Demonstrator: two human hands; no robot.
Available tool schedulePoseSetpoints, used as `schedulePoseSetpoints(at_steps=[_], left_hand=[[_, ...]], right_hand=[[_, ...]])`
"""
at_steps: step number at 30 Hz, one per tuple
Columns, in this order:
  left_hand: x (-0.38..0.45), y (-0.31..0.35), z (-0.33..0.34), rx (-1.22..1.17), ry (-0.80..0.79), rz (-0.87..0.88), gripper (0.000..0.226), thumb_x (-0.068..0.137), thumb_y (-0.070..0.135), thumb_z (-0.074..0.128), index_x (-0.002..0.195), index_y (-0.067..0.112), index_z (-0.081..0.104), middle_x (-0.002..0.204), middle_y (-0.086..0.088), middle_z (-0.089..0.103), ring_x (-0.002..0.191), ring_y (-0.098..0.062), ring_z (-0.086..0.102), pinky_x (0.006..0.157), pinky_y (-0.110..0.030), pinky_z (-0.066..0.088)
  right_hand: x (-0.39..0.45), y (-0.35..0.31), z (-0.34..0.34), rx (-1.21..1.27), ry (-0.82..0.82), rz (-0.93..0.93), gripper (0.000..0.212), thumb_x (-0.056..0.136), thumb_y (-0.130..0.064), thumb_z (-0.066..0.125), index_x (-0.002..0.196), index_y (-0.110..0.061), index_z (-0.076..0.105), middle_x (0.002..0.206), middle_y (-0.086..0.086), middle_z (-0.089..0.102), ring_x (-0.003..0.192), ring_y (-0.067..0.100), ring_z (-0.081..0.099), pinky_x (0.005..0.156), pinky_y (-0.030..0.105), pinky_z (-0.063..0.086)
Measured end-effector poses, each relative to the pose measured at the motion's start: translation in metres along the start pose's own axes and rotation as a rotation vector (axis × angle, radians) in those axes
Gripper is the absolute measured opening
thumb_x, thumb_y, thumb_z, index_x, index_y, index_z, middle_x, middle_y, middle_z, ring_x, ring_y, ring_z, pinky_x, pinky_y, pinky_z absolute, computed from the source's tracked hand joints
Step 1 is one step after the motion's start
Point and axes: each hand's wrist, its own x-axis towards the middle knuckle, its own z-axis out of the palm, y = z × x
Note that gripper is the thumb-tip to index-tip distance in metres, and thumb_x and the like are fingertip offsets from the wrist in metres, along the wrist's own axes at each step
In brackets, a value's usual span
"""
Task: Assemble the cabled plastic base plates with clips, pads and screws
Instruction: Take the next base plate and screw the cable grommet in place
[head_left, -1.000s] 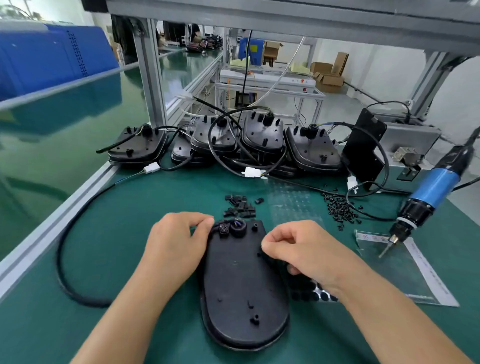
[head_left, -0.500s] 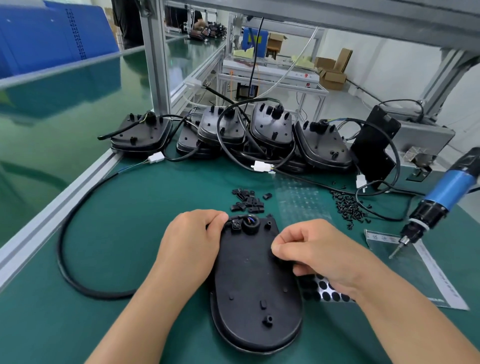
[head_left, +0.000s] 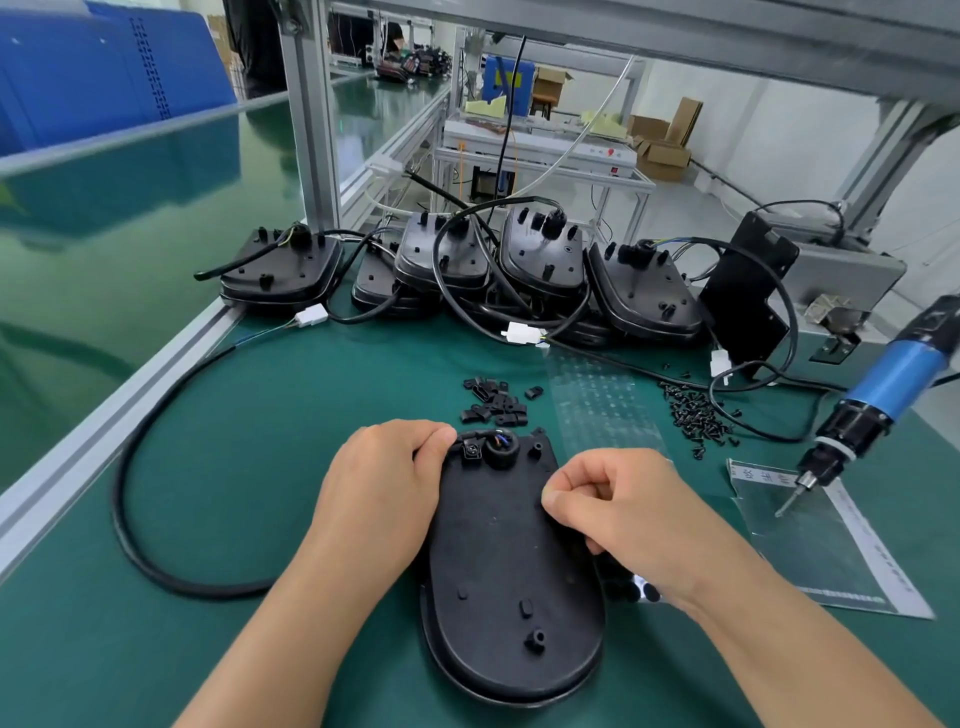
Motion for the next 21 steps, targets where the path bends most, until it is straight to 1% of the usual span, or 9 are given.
schedulePoseSetpoints(at_steps=[2, 3, 5, 8, 12, 14, 15, 18, 21], left_hand=[[0.0, -0.001, 0.0, 0.002, 0.004, -0.004, 0.025, 0.098, 0.033, 0.044, 0.074, 0.025, 0.048, 0.075, 0.003, 0.053, 0.075, -0.014, 0.04, 0.077, -0.035, 0.046], [0.0, -0.002, 0.001, 0.003, 0.012, -0.008, 0.03, 0.098, 0.033, 0.044, 0.073, 0.019, 0.054, 0.076, -0.004, 0.059, 0.075, -0.014, 0.042, 0.078, -0.036, 0.047], [-0.001, -0.002, 0.002, 0.003, 0.028, -0.013, 0.034, 0.098, 0.032, 0.045, 0.077, 0.01, 0.061, 0.086, -0.011, 0.068, 0.075, -0.015, 0.044, 0.079, -0.037, 0.048], [-0.001, -0.001, 0.001, 0.007, 0.033, -0.012, 0.029, 0.098, 0.033, 0.045, 0.072, 0.022, 0.053, 0.076, -0.007, 0.062, 0.075, -0.015, 0.043, 0.077, -0.034, 0.047], [-0.001, -0.002, 0.002, 0.014, 0.054, -0.007, 0.034, 0.098, 0.032, 0.046, 0.076, 0.01, 0.06, 0.08, -0.009, 0.066, 0.074, -0.019, 0.047, 0.077, -0.035, 0.048], [-0.001, -0.001, 0.003, 0.02, 0.052, 0.0, 0.035, 0.098, 0.032, 0.046, 0.084, 0.006, 0.064, 0.087, -0.01, 0.07, 0.082, -0.028, 0.058, 0.078, -0.036, 0.048], [-0.002, -0.001, 0.002, 0.022, 0.051, 0.001, 0.034, 0.098, 0.031, 0.046, 0.087, 0.006, 0.066, 0.09, -0.01, 0.071, 0.088, -0.029, 0.06, 0.078, -0.036, 0.048], [-0.003, 0.001, 0.002, 0.018, 0.059, -0.005, 0.032, 0.098, 0.031, 0.047, 0.089, 0.008, 0.068, 0.091, -0.006, 0.072, 0.093, -0.028, 0.061, 0.078, -0.034, 0.047], [-0.003, 0.002, 0.002, 0.006, 0.066, -0.01, 0.029, 0.098, 0.03, 0.048, 0.09, 0.013, 0.071, 0.093, 0.0, 0.073, 0.094, -0.024, 0.062, 0.077, -0.03, 0.046]], right_hand=[[-0.001, 0.0, 0.001, -0.016, 0.018, -0.024, 0.017, 0.083, -0.015, 0.066, 0.067, -0.02, 0.069, 0.052, -0.011, 0.057, 0.047, 0.003, 0.048, 0.05, 0.013, 0.042], [-0.001, 0.001, 0.002, -0.024, 0.028, -0.038, 0.016, 0.083, -0.014, 0.066, 0.067, -0.019, 0.068, 0.05, -0.013, 0.056, 0.045, 0.001, 0.047, 0.047, 0.011, 0.04], [-0.002, 0.002, 0.003, -0.033, 0.051, -0.064, 0.015, 0.082, -0.013, 0.066, 0.068, -0.018, 0.068, 0.047, -0.015, 0.055, 0.042, -0.001, 0.045, 0.044, 0.009, 0.036], [-0.003, 0.004, 0.006, -0.059, 0.1, -0.094, 0.013, 0.08, -0.013, 0.067, 0.069, -0.018, 0.068, 0.048, -0.015, 0.055, 0.043, -0.001, 0.046, 0.045, 0.008, 0.036], [-0.003, 0.008, 0.011, -0.074, 0.161, -0.103, 0.011, 0.077, -0.015, 0.069, 0.069, -0.021, 0.067, 0.052, -0.012, 0.057, 0.046, 0.0, 0.048, 0.045, 0.01, 0.039], [-0.001, 0.009, 0.01, -0.021, 0.155, -0.066, 0.01, 0.077, -0.017, 0.072, 0.077, -0.024, 0.064, 0.056, -0.009, 0.057, 0.046, 0.001, 0.047, 0.046, 0.014, 0.04], [0.0, 0.009, 0.008, 0.03, 0.132, -0.025, 0.016, 0.076, -0.018, 0.074, 0.084, -0.025, 0.062, 0.058, -0.008, 0.057, 0.046, 0.003, 0.049, 0.047, 0.016, 0.041], [0.005, 0.008, 0.004, 0.151, 0.055, 0.099, 0.028, 0.075, -0.025, 0.079, 0.093, -0.022, 0.058, 0.06, -0.007, 0.057, 0.043, 0.004, 0.049, 0.048, 0.018, 0.041], [0.009, 0.009, 0.002, 0.21, 0.023, 0.148, 0.023, 0.079, -0.017, 0.076, 0.094, -0.018, 0.058, 0.066, -0.002, 0.056, 0.044, 0.009, 0.048, 0.049, 0.021, 0.041]])
